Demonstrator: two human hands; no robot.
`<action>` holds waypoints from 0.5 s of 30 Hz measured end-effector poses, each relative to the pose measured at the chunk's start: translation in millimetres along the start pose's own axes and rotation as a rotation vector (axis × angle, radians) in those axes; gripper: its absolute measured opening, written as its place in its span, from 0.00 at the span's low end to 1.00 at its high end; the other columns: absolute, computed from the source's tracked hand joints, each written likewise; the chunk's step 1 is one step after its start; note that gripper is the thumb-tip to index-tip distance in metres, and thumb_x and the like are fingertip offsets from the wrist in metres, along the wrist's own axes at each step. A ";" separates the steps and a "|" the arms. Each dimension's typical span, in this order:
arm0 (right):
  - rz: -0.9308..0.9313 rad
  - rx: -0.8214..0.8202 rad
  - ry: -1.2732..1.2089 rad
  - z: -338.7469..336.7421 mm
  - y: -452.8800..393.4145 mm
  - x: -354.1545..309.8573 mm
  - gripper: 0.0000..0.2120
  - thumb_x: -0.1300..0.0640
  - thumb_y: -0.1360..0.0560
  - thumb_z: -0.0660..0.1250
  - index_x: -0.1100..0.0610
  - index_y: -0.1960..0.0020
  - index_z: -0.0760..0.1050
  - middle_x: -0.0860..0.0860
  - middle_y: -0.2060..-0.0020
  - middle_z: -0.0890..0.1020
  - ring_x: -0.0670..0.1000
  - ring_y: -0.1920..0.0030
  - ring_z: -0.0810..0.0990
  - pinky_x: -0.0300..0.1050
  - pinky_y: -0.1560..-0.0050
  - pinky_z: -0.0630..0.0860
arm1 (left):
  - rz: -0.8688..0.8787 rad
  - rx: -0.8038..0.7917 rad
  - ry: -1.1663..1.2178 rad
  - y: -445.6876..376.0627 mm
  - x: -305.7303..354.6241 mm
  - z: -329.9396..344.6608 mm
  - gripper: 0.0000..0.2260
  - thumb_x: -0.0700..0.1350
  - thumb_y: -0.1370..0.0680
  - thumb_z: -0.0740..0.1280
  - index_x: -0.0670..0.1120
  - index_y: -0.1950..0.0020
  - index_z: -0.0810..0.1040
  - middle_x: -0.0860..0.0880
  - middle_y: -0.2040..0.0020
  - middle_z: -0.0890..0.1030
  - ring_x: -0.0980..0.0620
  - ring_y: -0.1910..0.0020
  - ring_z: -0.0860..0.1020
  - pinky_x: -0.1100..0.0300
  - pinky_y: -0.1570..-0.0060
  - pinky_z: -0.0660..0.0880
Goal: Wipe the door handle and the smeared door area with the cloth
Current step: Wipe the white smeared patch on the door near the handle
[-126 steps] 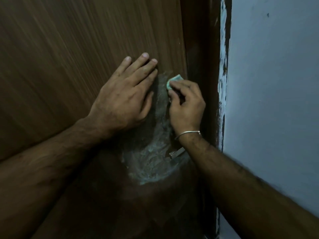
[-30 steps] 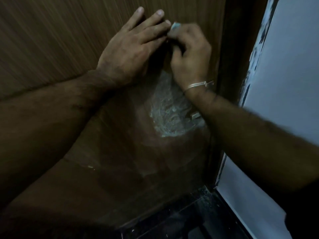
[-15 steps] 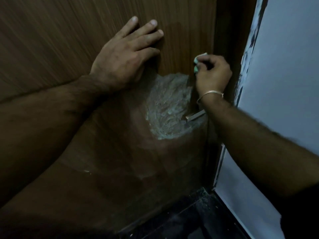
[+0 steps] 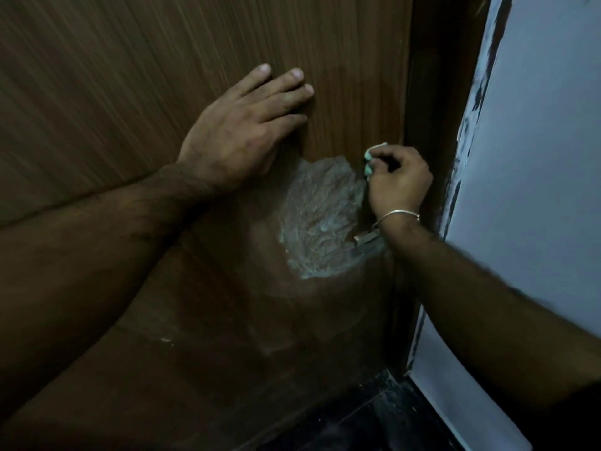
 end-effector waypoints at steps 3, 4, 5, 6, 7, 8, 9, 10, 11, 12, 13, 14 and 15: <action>-0.116 -0.072 0.029 8.4 16.4 -7.7 0.09 0.70 0.29 0.68 0.61 0.54 0.83 0.55 0.52 0.82 0.48 0.50 0.80 0.24 0.49 0.71 | 0.002 -0.013 0.003 3.5 1.7 0.4 0.17 0.41 0.18 0.55 0.39 0.33 0.75 0.42 0.26 0.70 0.43 0.24 0.63 0.44 0.25 0.56; -0.166 -0.097 0.022 10.7 21.1 -10.3 0.08 0.70 0.30 0.68 0.61 0.54 0.83 0.55 0.53 0.82 0.47 0.51 0.80 0.28 0.48 0.73 | 0.000 -0.014 0.004 6.0 2.6 0.8 0.17 0.41 0.18 0.55 0.39 0.32 0.75 0.42 0.27 0.70 0.43 0.25 0.64 0.44 0.25 0.57; -0.168 -0.080 0.002 11.7 20.3 -12.6 0.08 0.70 0.30 0.69 0.61 0.55 0.83 0.54 0.54 0.82 0.47 0.52 0.80 0.31 0.48 0.75 | 0.003 -0.015 0.005 9.0 4.0 1.5 0.18 0.41 0.18 0.55 0.39 0.32 0.74 0.42 0.27 0.70 0.43 0.25 0.64 0.44 0.25 0.57; -0.143 -0.038 -0.022 12.5 16.1 -14.8 0.09 0.70 0.30 0.69 0.60 0.55 0.83 0.54 0.54 0.83 0.48 0.52 0.81 0.34 0.47 0.77 | 0.009 -0.018 0.001 12.5 5.4 2.5 0.18 0.41 0.18 0.55 0.38 0.32 0.74 0.42 0.27 0.70 0.42 0.25 0.64 0.44 0.26 0.58; -0.134 0.003 -0.042 13.3 12.7 -16.5 0.09 0.69 0.30 0.69 0.60 0.55 0.83 0.55 0.54 0.83 0.48 0.52 0.81 0.36 0.47 0.77 | 0.016 -0.023 -0.007 16.3 7.2 4.3 0.18 0.41 0.19 0.55 0.38 0.31 0.73 0.41 0.26 0.70 0.42 0.25 0.64 0.44 0.26 0.58; -0.162 0.010 -0.041 15.5 14.3 -19.9 0.09 0.69 0.30 0.68 0.60 0.54 0.83 0.55 0.53 0.83 0.49 0.51 0.81 0.35 0.47 0.77 | 0.021 -0.024 -0.019 20.5 9.2 6.6 0.18 0.41 0.19 0.55 0.38 0.30 0.72 0.42 0.26 0.69 0.43 0.25 0.64 0.44 0.26 0.58; -0.220 -0.030 -0.021 19.2 20.7 -23.2 0.09 0.69 0.30 0.68 0.60 0.54 0.83 0.55 0.53 0.82 0.49 0.51 0.81 0.35 0.46 0.76 | 0.018 -0.021 -0.034 24.4 10.5 9.3 0.18 0.41 0.18 0.56 0.39 0.30 0.71 0.42 0.26 0.69 0.43 0.24 0.63 0.44 0.26 0.58; -0.277 -0.094 -0.004 23.3 31.0 -24.8 0.09 0.69 0.29 0.68 0.60 0.53 0.83 0.55 0.53 0.82 0.49 0.51 0.81 0.35 0.46 0.75 | 0.010 -0.013 -0.051 28.4 11.8 11.8 0.18 0.41 0.18 0.56 0.39 0.29 0.71 0.42 0.25 0.68 0.43 0.24 0.63 0.44 0.25 0.58; -0.307 -0.138 0.001 25.7 40.4 -25.1 0.09 0.69 0.29 0.68 0.61 0.53 0.83 0.54 0.54 0.82 0.49 0.51 0.80 0.35 0.46 0.75 | -0.001 -0.002 -0.068 32.4 13.1 14.5 0.18 0.41 0.18 0.56 0.39 0.29 0.70 0.42 0.25 0.67 0.43 0.24 0.63 0.45 0.25 0.58; -0.304 -0.131 -0.010 27.2 43.1 -24.8 0.09 0.70 0.29 0.68 0.61 0.54 0.84 0.54 0.54 0.82 0.49 0.51 0.81 0.34 0.46 0.75 | -0.011 0.014 -0.081 36.2 15.1 17.0 0.18 0.41 0.18 0.56 0.39 0.28 0.70 0.42 0.25 0.67 0.44 0.24 0.63 0.45 0.25 0.58; -0.272 -0.081 -0.035 28.1 38.8 -25.5 0.09 0.70 0.30 0.68 0.61 0.55 0.84 0.54 0.55 0.83 0.49 0.52 0.81 0.31 0.48 0.74 | -0.018 0.032 -0.092 39.5 17.4 19.0 0.18 0.41 0.17 0.56 0.40 0.28 0.69 0.42 0.25 0.67 0.44 0.24 0.63 0.45 0.25 0.58; -0.235 -0.019 -0.066 29.4 34.3 -27.6 0.09 0.70 0.31 0.69 0.61 0.55 0.84 0.55 0.56 0.83 0.49 0.53 0.81 0.29 0.49 0.73 | -0.024 0.047 -0.103 43.7 20.3 21.1 0.18 0.42 0.17 0.56 0.40 0.27 0.69 0.42 0.25 0.67 0.44 0.24 0.63 0.46 0.25 0.58; -0.230 0.013 -0.084 31.2 32.0 -31.1 0.09 0.70 0.31 0.69 0.61 0.55 0.84 0.55 0.55 0.83 0.48 0.53 0.81 0.29 0.49 0.73 | -0.032 0.058 -0.112 47.6 23.4 23.4 0.19 0.42 0.17 0.55 0.40 0.27 0.68 0.42 0.24 0.66 0.44 0.24 0.63 0.46 0.25 0.58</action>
Point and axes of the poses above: each hand's wrist, its own y-axis away from the middle knuckle, its own z-axis out of the palm, x = y × z, the point moved 2 cm from there along -y, towards the middle knuckle
